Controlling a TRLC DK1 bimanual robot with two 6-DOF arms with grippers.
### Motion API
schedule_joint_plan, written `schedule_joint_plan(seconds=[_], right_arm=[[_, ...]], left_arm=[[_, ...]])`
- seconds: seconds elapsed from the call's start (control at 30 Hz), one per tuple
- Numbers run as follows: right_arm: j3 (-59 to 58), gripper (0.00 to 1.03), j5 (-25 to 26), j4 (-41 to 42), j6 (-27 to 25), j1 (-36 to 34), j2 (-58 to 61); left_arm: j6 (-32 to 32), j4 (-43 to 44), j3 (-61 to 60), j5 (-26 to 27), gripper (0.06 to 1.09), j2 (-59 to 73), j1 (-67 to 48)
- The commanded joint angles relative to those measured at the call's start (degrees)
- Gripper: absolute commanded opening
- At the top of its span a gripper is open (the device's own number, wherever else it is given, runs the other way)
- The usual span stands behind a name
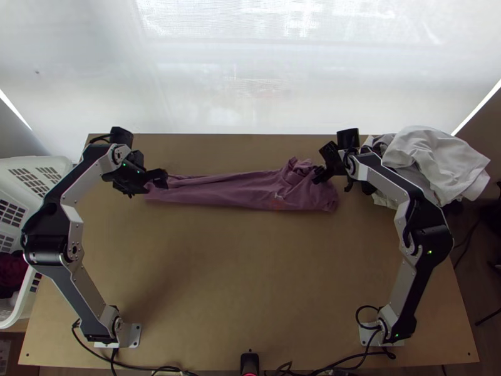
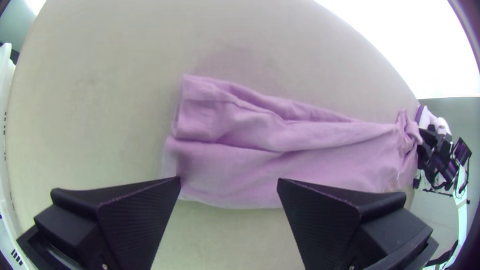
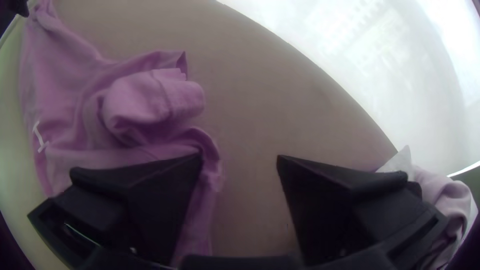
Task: Fold the t-shirt
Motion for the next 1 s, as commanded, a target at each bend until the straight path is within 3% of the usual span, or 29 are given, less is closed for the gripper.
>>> schedule_joint_plan(seconds=[0.0,0.3,0.57,0.97], right_arm=[[-0.9,0.98,-0.17,-0.05,3.21,0.62,-3.74],[1.21,0.98,-0.17,-0.23,4.79,7.74,-9.28],[-0.72,0.98,-0.17,-1.11,5.93,15.12,-9.1],[-3.54,0.98,-0.17,-0.93,5.85,16.26,-4.09]], left_arm=[[-1.68,-0.66,5.14,0.48,1.03,-0.48,1.01],[-1.94,-1.89,5.23,0.39,1.02,-0.13,0.74],[-0.89,1.01,1.27,-4.88,1.02,1.72,1.01],[-1.68,3.03,0.04,-4.88,1.02,5.32,0.39]])
